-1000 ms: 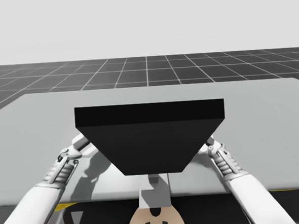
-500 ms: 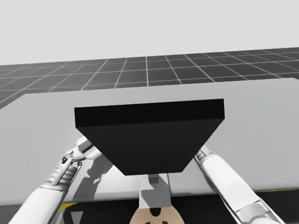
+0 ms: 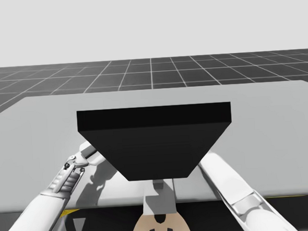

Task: Reach around the screen and pick up the object behind it.

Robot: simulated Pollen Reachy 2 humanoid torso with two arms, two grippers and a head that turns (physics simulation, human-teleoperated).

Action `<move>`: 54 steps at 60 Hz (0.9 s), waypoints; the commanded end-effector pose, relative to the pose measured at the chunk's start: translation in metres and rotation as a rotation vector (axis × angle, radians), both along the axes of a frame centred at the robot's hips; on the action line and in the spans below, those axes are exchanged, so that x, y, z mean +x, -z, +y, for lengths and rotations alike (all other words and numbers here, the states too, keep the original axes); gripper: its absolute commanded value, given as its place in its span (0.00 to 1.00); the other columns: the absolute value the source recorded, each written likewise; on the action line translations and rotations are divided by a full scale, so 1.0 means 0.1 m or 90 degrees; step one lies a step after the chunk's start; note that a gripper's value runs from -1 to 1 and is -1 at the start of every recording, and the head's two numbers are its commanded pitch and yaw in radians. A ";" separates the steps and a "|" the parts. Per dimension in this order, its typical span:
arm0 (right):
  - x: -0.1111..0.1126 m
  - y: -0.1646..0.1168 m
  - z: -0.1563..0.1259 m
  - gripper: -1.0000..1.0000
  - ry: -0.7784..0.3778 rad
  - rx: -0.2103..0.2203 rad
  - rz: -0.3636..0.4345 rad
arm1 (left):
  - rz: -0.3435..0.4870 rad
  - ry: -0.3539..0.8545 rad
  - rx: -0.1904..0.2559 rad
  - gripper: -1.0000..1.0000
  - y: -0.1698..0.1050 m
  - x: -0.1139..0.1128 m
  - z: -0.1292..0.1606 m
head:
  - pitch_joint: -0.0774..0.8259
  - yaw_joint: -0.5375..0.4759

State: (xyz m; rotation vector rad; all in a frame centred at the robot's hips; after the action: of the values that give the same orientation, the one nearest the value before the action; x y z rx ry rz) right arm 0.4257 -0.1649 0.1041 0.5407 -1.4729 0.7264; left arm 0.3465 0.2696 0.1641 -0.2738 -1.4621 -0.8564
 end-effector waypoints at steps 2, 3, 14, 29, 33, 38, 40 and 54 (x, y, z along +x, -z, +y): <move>-0.12 -0.05 0.05 1.00 0.020 0.027 -0.002 | -0.002 -0.002 0.004 0.00 0.00 0.00 0.00 | 0.17 0.46; -0.14 -0.08 0.03 1.00 0.027 0.027 -0.003 | -0.002 -0.002 0.004 0.00 0.00 0.00 0.00 | 0.17 0.46; -0.43 -0.29 -0.33 1.00 0.069 0.033 -0.037 | -0.003 -0.005 0.004 0.00 0.00 0.00 0.01 | 0.17 0.46; -0.83 -0.49 -1.10 1.00 0.165 0.035 -0.071 | -0.003 -0.009 0.004 0.00 -0.01 0.01 0.02 | 0.17 0.46; -0.89 -0.50 -1.30 1.00 0.191 0.036 -0.072 | -0.003 -0.010 0.002 0.00 -0.01 0.01 0.02 | 0.17 0.46; -0.95 -0.52 -1.54 1.00 0.227 0.042 -0.077 | -0.004 -0.010 0.002 0.00 -0.01 0.01 0.02 | 0.16 0.46; -0.96 -0.54 -1.62 1.00 0.241 0.043 -0.080 | -0.004 -0.010 0.001 0.00 -0.02 0.01 0.02 | 0.16 0.46; -0.89 -0.89 -2.05 1.00 0.338 0.057 -0.123 | -0.005 -0.012 -0.002 0.00 -0.02 0.01 0.04 | 0.16 0.46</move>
State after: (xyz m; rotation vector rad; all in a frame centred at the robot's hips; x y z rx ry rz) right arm 0.3280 -0.3441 0.1613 0.2042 -1.6555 0.3560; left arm 0.3478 0.2723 0.1659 -0.2585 -1.4691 -0.8438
